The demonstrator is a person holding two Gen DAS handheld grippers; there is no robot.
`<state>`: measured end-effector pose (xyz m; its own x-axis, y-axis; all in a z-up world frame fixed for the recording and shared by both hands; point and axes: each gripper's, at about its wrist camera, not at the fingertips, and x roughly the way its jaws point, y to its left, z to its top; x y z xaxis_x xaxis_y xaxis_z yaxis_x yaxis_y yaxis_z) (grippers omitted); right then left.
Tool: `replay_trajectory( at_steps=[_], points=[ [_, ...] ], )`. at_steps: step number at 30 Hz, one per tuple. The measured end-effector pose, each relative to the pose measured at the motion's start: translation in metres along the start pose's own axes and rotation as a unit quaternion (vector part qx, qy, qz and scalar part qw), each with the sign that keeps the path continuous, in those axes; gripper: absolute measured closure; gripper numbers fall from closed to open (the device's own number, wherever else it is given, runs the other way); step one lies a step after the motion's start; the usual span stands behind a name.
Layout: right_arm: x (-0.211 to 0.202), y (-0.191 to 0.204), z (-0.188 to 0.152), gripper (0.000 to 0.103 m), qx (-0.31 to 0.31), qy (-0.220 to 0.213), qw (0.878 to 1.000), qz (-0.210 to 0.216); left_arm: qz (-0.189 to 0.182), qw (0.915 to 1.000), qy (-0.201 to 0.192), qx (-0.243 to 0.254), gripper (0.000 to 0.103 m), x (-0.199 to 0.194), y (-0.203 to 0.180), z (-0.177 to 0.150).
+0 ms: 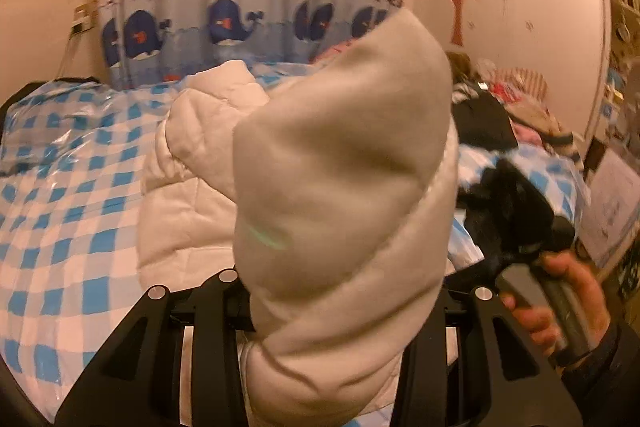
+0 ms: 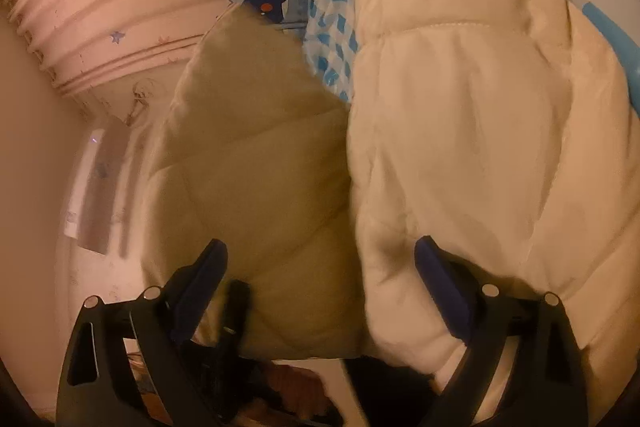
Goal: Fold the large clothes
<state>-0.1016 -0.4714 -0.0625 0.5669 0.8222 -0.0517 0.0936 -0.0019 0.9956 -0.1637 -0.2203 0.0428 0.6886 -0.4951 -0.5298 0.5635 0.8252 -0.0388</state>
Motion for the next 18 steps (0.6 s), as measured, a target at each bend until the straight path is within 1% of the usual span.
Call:
replay_trajectory(
  at_steps=[1,2,3,5,7,9,11,13,14,15,16,17,18],
  points=[
    [-0.003,0.001,0.006,0.009,0.018,-0.004,0.999,0.031,0.0,0.9999,0.001,0.01,0.067,0.002,-0.009,-0.002],
    [-0.016,0.003,0.004,0.007,0.023,-0.012,0.998,0.053,0.0,0.9996,0.004,0.026,0.067,0.005,-0.02,-0.004],
    [-0.027,0.006,0.008,0.007,0.019,-0.025,0.997,0.065,0.0,0.9992,0.006,0.039,0.067,0.008,-0.03,-0.005],
    [-0.039,0.006,0.017,0.007,0.015,-0.042,0.997,0.058,-0.002,0.9975,0.015,0.069,0.067,0.016,-0.049,-0.009],
    [-0.045,-0.002,0.023,0.007,0.034,-0.042,0.997,0.055,-0.009,0.994,0.03,0.105,0.067,0.028,-0.071,-0.016],
    [-0.049,0.0,0.033,0.007,0.029,-0.04,0.998,0.038,-0.013,0.9887,0.049,0.141,0.066,0.043,-0.091,-0.025],
    [-0.058,0.019,0.041,0.007,-0.001,-0.049,0.999,0.024,-0.021,0.986,0.062,0.153,0.066,0.051,-0.102,-0.032],
    [-0.074,0.049,0.053,0.007,-0.048,-0.064,0.996,0.024,-0.025,0.9841,0.068,0.162,0.066,0.055,-0.107,-0.036],
    [-0.078,0.059,0.053,0.007,-0.064,-0.069,0.995,0.023,-0.027,0.9833,0.07,0.166,0.065,0.056,-0.109,-0.037],
    [-0.081,0.077,0.052,0.007,-0.09,-0.066,0.993,0.029,-0.032,0.982,0.076,0.17,0.065,0.058,-0.111,-0.038],
    [-0.078,0.094,0.047,0.007,-0.114,-0.049,0.992,0.035,-0.036,0.9807,0.08,0.175,0.064,0.059,-0.114,-0.039],
    [-0.079,0.107,0.032,0.007,-0.132,-0.033,0.99,0.031,-0.038,0.9792,0.083,0.181,0.062,0.061,-0.116,-0.041],
    [-0.071,0.119,0.028,0.007,-0.154,-0.019,0.988,0.02,-0.041,0.977,0.086,0.191,0.06,0.062,-0.121,-0.043]
  ],
)
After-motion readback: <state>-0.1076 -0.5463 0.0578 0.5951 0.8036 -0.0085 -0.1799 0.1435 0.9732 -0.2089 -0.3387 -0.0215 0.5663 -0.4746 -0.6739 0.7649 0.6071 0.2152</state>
